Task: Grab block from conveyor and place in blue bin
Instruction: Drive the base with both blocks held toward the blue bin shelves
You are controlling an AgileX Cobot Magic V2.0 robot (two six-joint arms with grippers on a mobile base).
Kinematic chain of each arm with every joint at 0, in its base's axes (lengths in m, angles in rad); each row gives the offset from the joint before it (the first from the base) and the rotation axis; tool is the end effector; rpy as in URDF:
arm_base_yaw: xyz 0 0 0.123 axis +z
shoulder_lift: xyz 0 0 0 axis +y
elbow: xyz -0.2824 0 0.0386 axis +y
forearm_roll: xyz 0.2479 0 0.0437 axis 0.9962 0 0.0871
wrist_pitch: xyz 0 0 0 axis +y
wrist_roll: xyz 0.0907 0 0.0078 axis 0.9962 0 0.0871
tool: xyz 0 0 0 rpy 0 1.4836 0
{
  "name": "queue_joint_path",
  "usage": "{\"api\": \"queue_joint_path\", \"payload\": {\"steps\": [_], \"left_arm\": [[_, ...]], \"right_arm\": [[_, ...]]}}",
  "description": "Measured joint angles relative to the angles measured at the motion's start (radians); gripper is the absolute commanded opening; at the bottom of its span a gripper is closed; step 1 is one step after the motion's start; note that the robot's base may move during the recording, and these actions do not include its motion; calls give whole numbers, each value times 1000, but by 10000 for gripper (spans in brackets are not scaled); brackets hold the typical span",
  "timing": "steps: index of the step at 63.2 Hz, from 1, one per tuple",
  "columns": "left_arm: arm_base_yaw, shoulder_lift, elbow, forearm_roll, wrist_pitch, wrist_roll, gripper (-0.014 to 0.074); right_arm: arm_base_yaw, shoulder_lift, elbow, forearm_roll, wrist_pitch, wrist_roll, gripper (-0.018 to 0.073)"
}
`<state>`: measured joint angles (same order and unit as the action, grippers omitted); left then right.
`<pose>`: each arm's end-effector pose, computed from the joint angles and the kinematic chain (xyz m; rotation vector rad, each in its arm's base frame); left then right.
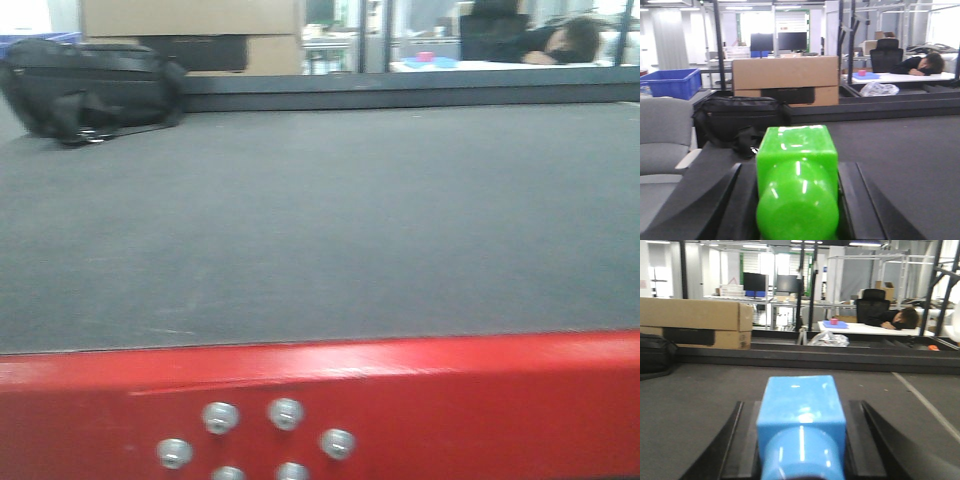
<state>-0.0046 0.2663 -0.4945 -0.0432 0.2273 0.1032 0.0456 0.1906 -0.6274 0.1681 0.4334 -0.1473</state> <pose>0.0600 -0.0012 0.3411 0.0566 1.4815 0.0385 0.0262 0.0076 0.3674 -0.0866 1.4732 0.0933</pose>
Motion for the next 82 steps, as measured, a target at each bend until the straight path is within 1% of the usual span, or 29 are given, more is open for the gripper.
{"api": "queue_joint_path", "payload": {"steps": [18,26,82], "left_arm": [[75,0,0,0,2,0,-111],[92,0,0,0,2,0,-111],[92,0,0,0,2,0,-111]], "right_arm": [[0,0,0,0,0,0,-162],[0,0,0,0,0,0,-162],[0,0,0,0,0,0,-162]]}}
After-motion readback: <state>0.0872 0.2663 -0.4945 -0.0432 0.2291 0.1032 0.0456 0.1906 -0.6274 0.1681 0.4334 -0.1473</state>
